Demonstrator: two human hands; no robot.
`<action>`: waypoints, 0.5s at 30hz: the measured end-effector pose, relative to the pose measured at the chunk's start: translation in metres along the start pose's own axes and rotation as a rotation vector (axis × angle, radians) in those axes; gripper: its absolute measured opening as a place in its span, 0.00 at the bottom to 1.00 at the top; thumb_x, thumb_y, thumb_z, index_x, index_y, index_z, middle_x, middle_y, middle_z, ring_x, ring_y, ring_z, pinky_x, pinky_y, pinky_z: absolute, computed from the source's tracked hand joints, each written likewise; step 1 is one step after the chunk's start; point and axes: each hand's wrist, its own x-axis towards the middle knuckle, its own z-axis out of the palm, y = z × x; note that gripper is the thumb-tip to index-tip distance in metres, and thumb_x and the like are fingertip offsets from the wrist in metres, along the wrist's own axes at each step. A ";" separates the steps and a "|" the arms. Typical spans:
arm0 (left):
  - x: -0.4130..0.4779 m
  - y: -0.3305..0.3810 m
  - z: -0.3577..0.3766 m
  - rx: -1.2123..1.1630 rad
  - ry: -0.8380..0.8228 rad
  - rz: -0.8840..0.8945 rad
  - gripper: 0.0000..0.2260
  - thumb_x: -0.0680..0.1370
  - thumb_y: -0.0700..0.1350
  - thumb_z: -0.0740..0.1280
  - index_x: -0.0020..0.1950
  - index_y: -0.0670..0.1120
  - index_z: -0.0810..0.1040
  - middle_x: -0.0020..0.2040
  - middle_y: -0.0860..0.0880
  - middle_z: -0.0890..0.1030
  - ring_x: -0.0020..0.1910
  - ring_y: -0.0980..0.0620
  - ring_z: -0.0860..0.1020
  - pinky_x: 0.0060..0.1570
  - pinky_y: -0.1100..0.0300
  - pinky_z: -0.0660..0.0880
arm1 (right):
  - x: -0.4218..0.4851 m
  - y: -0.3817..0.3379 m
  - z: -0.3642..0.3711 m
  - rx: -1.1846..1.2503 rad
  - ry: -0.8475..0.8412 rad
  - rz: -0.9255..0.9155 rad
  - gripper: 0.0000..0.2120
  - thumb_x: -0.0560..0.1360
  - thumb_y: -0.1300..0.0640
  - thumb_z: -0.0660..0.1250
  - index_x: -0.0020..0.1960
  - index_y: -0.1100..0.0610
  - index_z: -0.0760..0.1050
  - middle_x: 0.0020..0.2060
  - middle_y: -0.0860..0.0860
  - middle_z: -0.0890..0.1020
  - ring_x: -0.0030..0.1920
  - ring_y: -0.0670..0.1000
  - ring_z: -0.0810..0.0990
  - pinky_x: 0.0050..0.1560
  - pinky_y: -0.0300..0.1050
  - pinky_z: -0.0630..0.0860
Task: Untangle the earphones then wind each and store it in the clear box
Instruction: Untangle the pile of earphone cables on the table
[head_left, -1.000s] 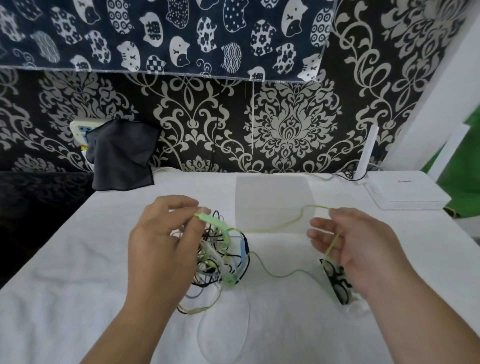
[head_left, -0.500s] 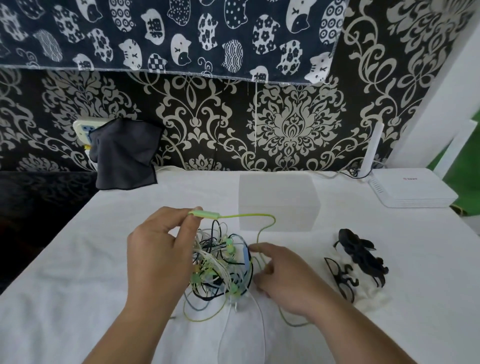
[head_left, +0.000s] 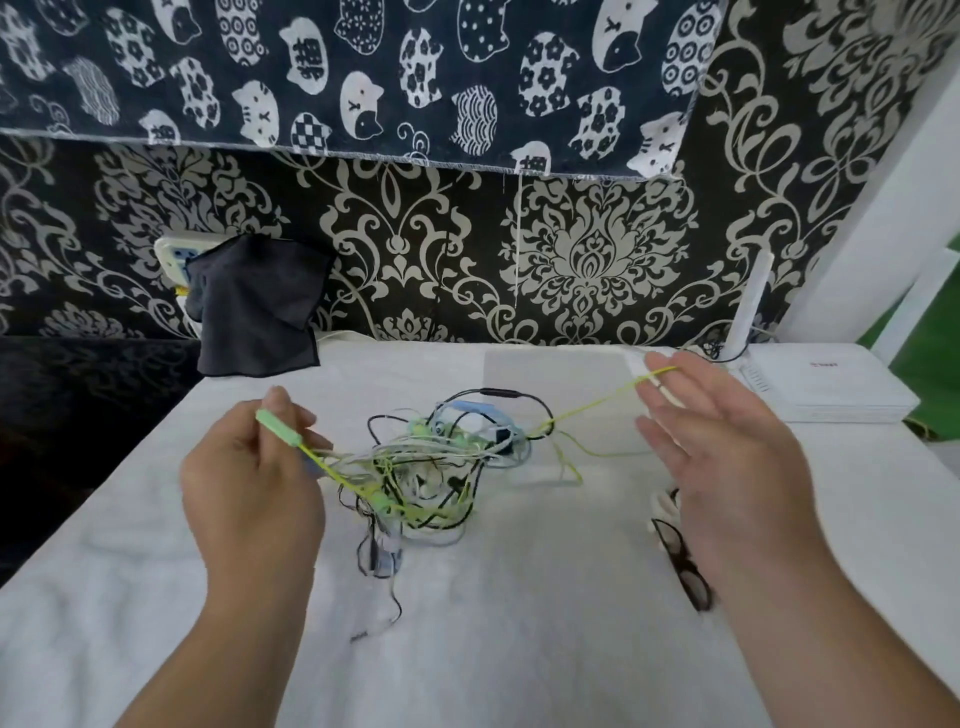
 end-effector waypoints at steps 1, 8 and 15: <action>0.003 -0.002 -0.001 0.000 0.018 -0.004 0.17 0.83 0.53 0.60 0.38 0.48 0.78 0.34 0.48 0.81 0.34 0.51 0.77 0.38 0.56 0.73 | 0.002 -0.005 -0.005 0.097 0.012 0.032 0.20 0.75 0.73 0.61 0.62 0.57 0.77 0.56 0.50 0.85 0.60 0.50 0.82 0.63 0.48 0.75; 0.019 -0.013 -0.005 -0.230 0.158 -0.197 0.17 0.83 0.52 0.59 0.37 0.49 0.77 0.32 0.51 0.80 0.30 0.57 0.78 0.36 0.63 0.72 | 0.012 -0.018 -0.029 0.415 0.111 0.184 0.11 0.78 0.66 0.61 0.56 0.59 0.78 0.47 0.51 0.86 0.48 0.49 0.86 0.48 0.42 0.83; 0.004 0.005 -0.001 -0.070 -0.186 0.103 0.11 0.79 0.40 0.65 0.41 0.51 0.81 0.36 0.53 0.83 0.38 0.53 0.84 0.45 0.57 0.77 | -0.007 -0.016 -0.005 0.128 -0.136 0.154 0.09 0.73 0.71 0.64 0.45 0.60 0.79 0.36 0.55 0.85 0.36 0.52 0.85 0.33 0.40 0.81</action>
